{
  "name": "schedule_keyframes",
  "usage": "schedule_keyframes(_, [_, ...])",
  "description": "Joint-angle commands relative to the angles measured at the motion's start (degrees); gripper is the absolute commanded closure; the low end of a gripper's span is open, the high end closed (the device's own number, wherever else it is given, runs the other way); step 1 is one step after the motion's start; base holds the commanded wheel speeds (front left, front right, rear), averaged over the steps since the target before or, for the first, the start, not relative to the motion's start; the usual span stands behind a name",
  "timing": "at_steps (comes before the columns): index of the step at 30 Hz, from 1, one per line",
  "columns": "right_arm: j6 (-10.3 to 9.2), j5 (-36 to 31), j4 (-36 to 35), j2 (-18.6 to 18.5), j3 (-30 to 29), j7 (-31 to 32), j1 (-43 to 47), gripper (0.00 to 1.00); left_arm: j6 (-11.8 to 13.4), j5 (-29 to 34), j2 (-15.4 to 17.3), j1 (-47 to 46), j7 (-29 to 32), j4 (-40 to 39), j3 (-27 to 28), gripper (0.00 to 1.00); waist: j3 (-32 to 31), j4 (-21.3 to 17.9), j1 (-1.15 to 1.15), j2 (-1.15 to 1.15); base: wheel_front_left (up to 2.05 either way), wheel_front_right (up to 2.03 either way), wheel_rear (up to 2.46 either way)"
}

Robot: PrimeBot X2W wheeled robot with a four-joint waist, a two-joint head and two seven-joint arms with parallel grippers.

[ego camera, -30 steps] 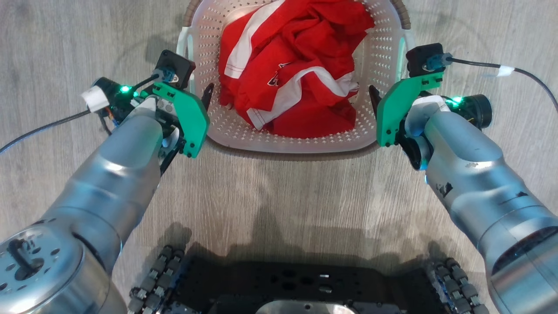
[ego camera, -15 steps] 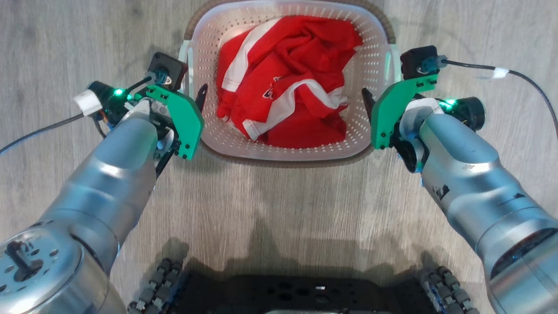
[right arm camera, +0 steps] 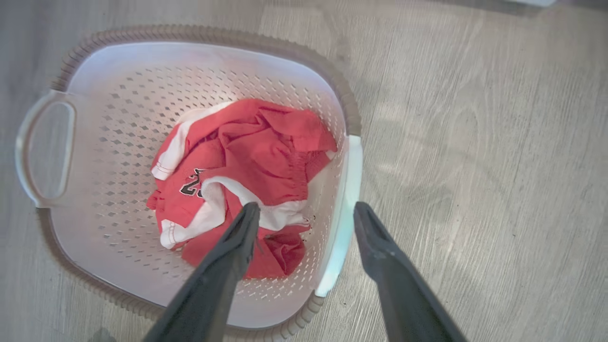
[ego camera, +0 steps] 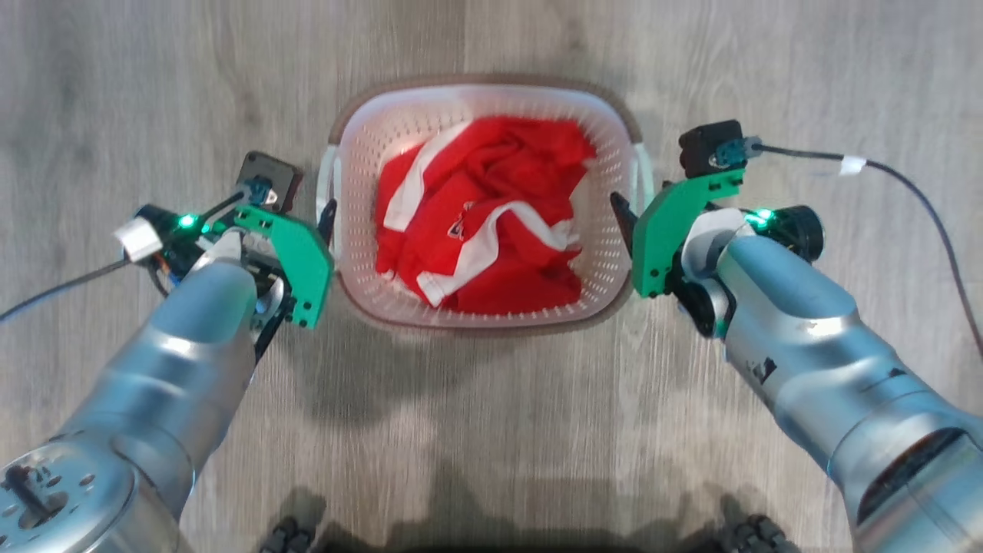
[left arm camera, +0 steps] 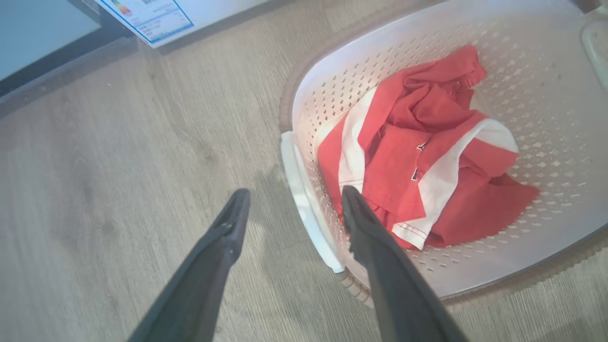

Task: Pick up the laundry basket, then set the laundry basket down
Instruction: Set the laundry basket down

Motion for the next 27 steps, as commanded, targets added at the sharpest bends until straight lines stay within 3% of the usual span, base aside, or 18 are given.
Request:
schedule_keyframes(1, [0.39, 0.86, -1.35, 1.23, 0.97, -1.71, 2.72, 0.00, 0.96, -0.27, 2.30, 0.05, -0.88, 0.08, 1.57, 0.00, -4.18, -1.15, 0.00, 0.00, 0.00, 0.00, 0.00])
schedule_keyframes(10, [0.39, 2.61, -2.70, 1.23, 1.21, -11.12, 1.84, 0.00, 7.75, 3.60, 7.57, 2.20, -0.96, -13.74, 11.43, 0.00, -12.43, -1.95, 0.00, 0.00, 0.00, 0.00, 0.00])
schedule_keyframes(16, [0.39, 2.54, -4.39, 1.23, -2.26, -15.15, 1.76, 0.00, 13.27, 11.56, 12.13, 9.72, -0.96, -29.80, 23.10, 0.00, -18.71, -2.33, 0.00, 0.00, 0.00, 0.00, 0.00])
schedule_keyframes(19, [0.39, -2.27, -9.05, 1.23, -9.37, -15.24, 2.52, 0.00, 15.31, 16.30, 13.71, 15.21, -0.97, -38.87, 29.45, 0.00, -21.45, -2.41, 0.00, 0.00, 0.00, 0.00, 0.00])
schedule_keyframes(23, [0.39, -11.49, -20.59, 1.23, -19.74, -15.26, 8.87, 0.00, 18.30, 23.89, 14.82, 22.93, -0.97, -51.29, 37.28, 0.00, -24.48, -2.45, 0.00, 0.00, 0.00, 0.00, 0.00])
schedule_keyframes(27, [0.39, -18.44, -31.72, 1.23, -26.52, -15.27, 17.17, 0.00, 18.80, 29.38, 14.20, 30.91, -0.97, -61.73, 44.45, 0.00, -27.64, -2.50, 0.00, 0.00, 0.00, 0.00, 0.00])
